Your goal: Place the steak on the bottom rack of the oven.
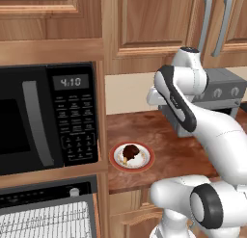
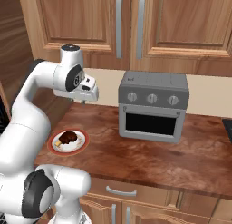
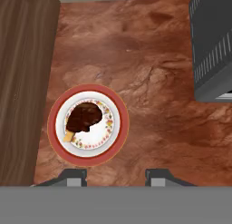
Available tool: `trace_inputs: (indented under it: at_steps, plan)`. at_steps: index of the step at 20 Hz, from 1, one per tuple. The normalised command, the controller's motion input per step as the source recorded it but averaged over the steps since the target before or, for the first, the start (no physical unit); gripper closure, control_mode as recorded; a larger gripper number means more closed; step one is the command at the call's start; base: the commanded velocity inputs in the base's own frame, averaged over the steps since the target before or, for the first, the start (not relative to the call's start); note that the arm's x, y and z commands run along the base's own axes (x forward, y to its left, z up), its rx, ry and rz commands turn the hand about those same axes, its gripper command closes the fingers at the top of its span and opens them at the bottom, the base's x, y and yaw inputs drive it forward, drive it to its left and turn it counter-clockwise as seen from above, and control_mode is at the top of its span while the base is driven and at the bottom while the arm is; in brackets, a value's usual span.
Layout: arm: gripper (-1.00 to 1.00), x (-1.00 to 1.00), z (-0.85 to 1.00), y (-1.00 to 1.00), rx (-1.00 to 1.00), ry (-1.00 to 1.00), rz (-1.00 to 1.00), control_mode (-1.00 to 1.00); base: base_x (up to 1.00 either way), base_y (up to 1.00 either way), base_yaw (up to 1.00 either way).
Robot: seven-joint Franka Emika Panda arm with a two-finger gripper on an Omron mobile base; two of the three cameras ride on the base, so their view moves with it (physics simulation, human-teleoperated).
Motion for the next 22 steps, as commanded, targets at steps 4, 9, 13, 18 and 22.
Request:
trace_inputs:
  at_steps: [4,9,13,18,22]
  plan:
    - [-1.0,-0.19,-0.31,0.5,0.01,-0.06,-0.09,-1.0,0.0,0.0,0.0]
    - [-1.0,-0.09,-0.82,0.89,0.07,-0.06,-0.16,-1.0,0.0,0.0,0.0]
    - [-1.0,0.0,-0.9,0.63,0.09,0.0,-0.13,-1.0,0.0,0.0,0.0]
    - [-1.0,0.27,-0.9,0.03,0.16,0.01,-0.08,-1.0,0.0,0.0,0.0]
    - [-1.0,0.42,-0.71,0.0,0.04,0.09,-0.02,-1.0,0.0,0.0,0.0]
